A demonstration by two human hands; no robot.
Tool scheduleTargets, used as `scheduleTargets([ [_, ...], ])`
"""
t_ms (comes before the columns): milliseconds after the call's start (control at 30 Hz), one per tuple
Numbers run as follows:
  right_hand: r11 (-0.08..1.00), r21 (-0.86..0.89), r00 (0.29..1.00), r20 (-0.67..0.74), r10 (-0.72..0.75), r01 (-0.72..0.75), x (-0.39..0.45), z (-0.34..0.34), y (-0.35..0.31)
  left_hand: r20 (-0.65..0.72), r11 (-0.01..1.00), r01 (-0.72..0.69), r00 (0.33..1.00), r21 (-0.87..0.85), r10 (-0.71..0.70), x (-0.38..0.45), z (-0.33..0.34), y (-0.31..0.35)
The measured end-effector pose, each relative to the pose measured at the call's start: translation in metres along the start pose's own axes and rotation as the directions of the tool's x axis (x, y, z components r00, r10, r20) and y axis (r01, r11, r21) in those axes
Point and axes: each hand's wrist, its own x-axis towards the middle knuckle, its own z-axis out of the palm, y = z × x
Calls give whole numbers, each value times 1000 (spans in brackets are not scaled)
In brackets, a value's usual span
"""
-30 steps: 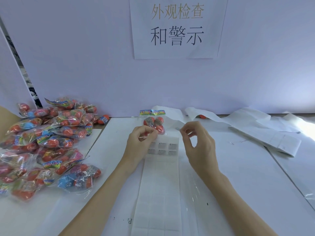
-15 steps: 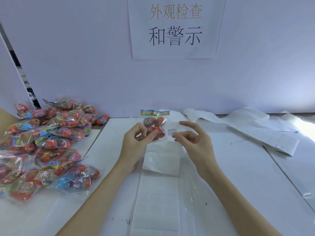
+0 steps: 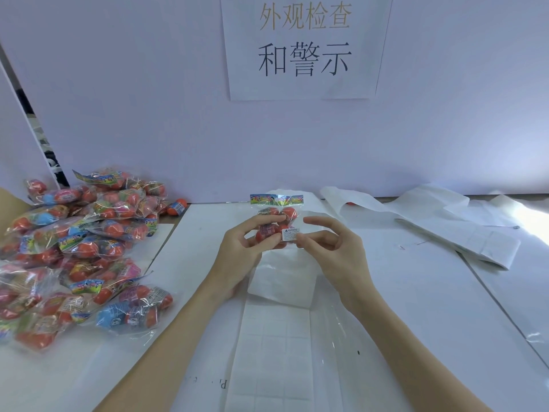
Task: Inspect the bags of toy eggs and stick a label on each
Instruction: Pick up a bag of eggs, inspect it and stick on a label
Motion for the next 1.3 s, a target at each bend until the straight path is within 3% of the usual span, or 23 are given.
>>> scheduleTargets([
  [400, 996, -89, 999, 32, -22, 25, 2, 2, 5, -77, 1000, -2, 997, -9, 1, -1, 3, 1],
  [533, 966, -256, 993, -95, -67, 40, 3, 1, 8, -116, 1000, -10, 993, 11, 11, 0, 4, 2],
  [600, 973, -232, 994, -107, -32, 7, 3, 1, 8, -120, 1000, -12, 993, 19, 14, 0, 3, 1],
  [767, 989, -142, 998, 40, 55, -48, 1, 6, 5, -10, 1000, 13, 1000, -8, -13, -3, 4, 4],
  [1000, 988, 10, 986, 59, 155, -156, 3, 2, 4, 0, 999, 43, 999, 8, -43, -1, 4, 2],
  [1300, 984, 25, 983, 62, 174, -176, 3, 2, 2, 27, 999, 29, 999, 19, -30, -4, 4, 7],
])
